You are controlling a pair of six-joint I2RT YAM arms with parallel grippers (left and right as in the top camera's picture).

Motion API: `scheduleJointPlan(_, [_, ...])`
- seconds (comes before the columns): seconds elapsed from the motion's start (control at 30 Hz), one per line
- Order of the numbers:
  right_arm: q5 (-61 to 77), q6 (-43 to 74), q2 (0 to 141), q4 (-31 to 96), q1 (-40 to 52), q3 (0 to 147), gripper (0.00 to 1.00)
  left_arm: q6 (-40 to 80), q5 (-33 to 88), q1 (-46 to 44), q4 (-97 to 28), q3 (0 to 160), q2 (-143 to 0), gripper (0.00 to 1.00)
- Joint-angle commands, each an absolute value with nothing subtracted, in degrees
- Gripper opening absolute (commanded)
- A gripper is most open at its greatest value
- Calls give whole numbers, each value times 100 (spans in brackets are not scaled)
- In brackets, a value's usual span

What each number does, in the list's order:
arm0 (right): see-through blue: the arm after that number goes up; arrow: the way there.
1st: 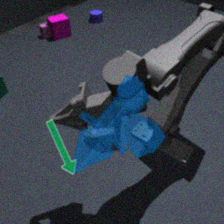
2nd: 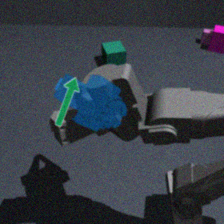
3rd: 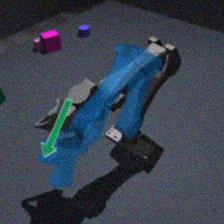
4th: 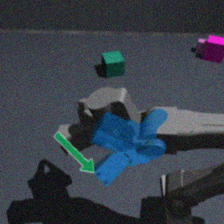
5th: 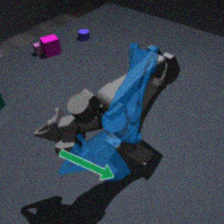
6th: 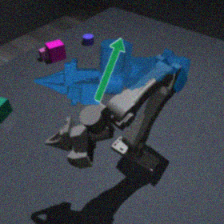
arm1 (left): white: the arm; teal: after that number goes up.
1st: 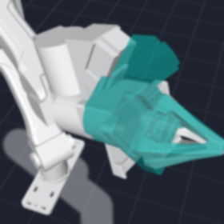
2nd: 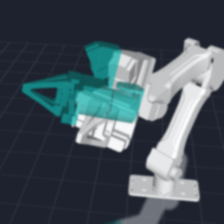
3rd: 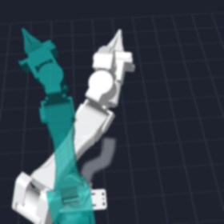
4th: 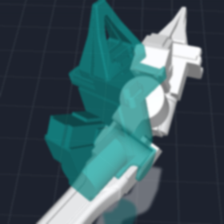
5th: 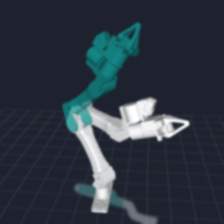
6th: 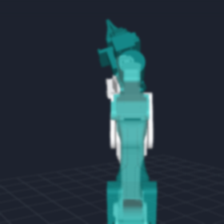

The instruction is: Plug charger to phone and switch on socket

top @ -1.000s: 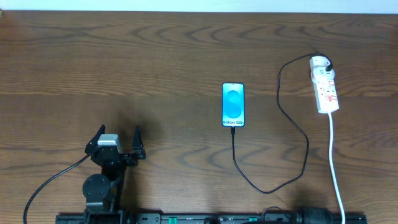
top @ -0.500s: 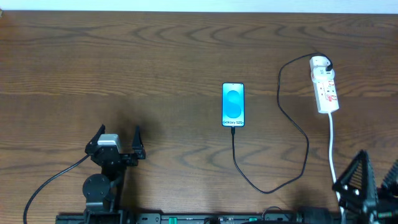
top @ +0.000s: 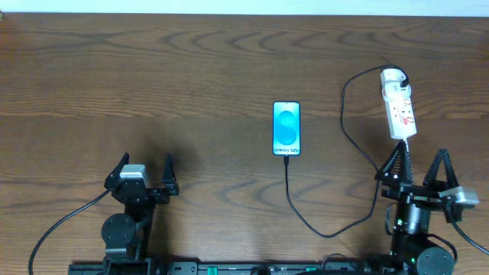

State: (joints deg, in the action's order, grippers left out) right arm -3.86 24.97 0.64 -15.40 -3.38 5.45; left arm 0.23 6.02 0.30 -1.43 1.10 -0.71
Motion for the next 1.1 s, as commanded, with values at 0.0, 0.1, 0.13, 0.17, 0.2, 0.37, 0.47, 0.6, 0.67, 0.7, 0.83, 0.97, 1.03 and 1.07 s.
scheduleJointPlan(0.0, [-283, 2453, 27, -1767, -287, 99, 99, 91, 657, 19, -349, 23, -62, 95])
scheduleJointPlan(0.1, [-213, 1855, 25, -1531, -285, 32, 99, 91, 657, 19, -349, 23, -62, 95])
scheduleJointPlan(0.13, [-121, 1485, 27, -1446, -283, 30, 99, 91, 657, 19, -349, 23, -62, 95])
scheduleJointPlan(0.17, [-60, 1264, 27, -1295, -283, 30, 99, 91, 657, 19, -351, 23, -62, 95])
scheduleJointPlan(0.2, [-51, 1140, 27, -773, -283, 30, 99, 91, 657, 19, -351, 23, -62, 95])
scheduleJointPlan(0.37, [-47, 493, 27, 429, -283, 30, 99, 91, 657, 19, -349, 23, -62, 95])
scheduleJointPlan(0.47, [-49, 493, 27, 429, -285, 30, 99, 91, 657, 19, -349, 23, -62, 95])
scheduleJointPlan(0.6, [-27, 502, 27, 429, -285, 30, 99, 91, 657, 19, -349, 23, -62, 95])
scheduleJointPlan(0.67, [-21, 274, 27, 429, -285, 30, 99, 91, 657, 19, -351, 23, -62, 95])
scheduleJointPlan(0.7, [-25, 196, 27, 429, -285, 30, 99, 91, 657, 19, -349, 23, -62, 95])
scheduleJointPlan(0.83, [-49, 156, 27, 427, -285, 30, 99, 91, 657, 19, -349, 23, -62, 95])
scheduleJointPlan(0.97, [-49, 161, 27, 429, -290, 30, 99, 91, 657, 19, -351, 23, -62, 95])
scheduleJointPlan(1.03, [-49, 161, 27, 429, -290, 30, 99, 91, 657, 19, -351, 23, -62, 95])
scheduleJointPlan(1.07, [-49, 161, 27, 429, -290, 30, 99, 91, 657, 19, -349, 23, -62, 95])
